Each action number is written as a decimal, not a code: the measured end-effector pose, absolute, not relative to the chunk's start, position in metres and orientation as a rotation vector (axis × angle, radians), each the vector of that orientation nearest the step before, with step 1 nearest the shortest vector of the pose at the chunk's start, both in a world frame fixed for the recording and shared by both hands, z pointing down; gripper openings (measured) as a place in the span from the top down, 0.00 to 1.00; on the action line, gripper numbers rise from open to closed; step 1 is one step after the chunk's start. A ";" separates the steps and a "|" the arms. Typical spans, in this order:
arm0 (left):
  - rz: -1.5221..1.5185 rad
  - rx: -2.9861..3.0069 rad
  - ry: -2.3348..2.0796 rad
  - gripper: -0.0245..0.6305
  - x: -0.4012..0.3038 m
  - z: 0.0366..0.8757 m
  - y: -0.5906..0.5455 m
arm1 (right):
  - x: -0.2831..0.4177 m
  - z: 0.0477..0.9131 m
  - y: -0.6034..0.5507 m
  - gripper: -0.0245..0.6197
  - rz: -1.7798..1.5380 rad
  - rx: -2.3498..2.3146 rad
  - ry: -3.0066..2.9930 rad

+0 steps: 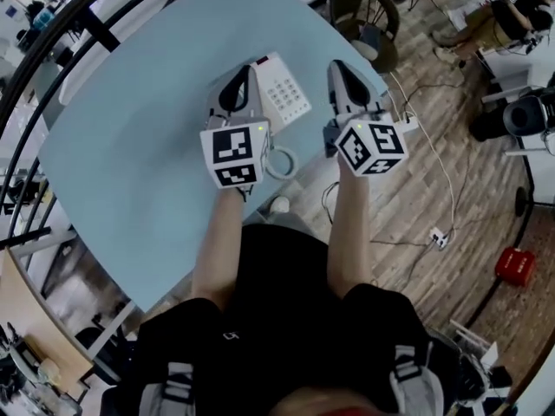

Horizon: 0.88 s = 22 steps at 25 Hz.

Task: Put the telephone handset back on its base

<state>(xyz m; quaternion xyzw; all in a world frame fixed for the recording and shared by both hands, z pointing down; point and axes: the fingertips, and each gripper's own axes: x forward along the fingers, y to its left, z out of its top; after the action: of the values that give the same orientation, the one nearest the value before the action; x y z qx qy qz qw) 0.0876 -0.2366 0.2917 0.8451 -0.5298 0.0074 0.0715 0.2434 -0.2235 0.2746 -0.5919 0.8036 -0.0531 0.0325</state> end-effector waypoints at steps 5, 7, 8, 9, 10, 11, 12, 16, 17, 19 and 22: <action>-0.043 2.647 -1.554 0.96 0.113 0.255 -0.230 | 0.259 0.244 -0.205 0.97 -0.028 -1.876 2.424; -0.061 2.687 -1.522 0.96 0.128 0.245 -0.229 | 0.266 0.234 -0.200 0.97 0.020 -1.898 2.416; -0.067 2.703 -1.506 0.96 0.136 0.241 -0.227 | 0.271 0.230 -0.196 0.97 0.036 -1.912 2.411; -0.071 2.717 -1.492 0.96 0.145 0.238 -0.224 | 0.277 0.227 -0.193 0.97 0.047 -1.924 2.405; -0.074 2.729 -1.481 0.96 0.152 0.235 -0.222 | 0.283 0.224 -0.189 0.97 0.055 -1.934 2.397; -0.076 2.739 -1.471 0.96 0.159 0.233 -0.219 | 0.289 0.221 -0.185 0.97 0.063 -1.942 2.389; -0.077 2.747 -1.461 0.96 0.164 0.231 -0.216 | 0.294 0.218 -0.182 0.97 0.071 -1.950 2.383; -0.060 2.750 -1.444 0.96 0.178 0.233 -0.209 | 0.310 0.214 -0.174 0.97 0.086 -1.967 2.369; -0.054 2.748 -1.447 0.96 0.179 0.234 -0.210 | 0.312 0.215 -0.175 0.97 0.086 -1.966 2.371; -0.046 2.746 -1.458 0.96 0.180 0.235 -0.212 | 0.312 0.219 -0.177 0.97 0.083 -1.960 2.382; -0.033 2.735 -1.472 0.96 0.177 0.240 -0.219 | 0.307 0.224 -0.183 0.97 0.081 -1.946 2.404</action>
<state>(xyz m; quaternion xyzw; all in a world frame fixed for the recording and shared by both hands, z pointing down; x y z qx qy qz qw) 0.1766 -0.2186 0.2401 0.8804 -0.4737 -0.0105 0.0179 0.3074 -0.1835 0.2244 -0.6288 0.7767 0.0263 0.0238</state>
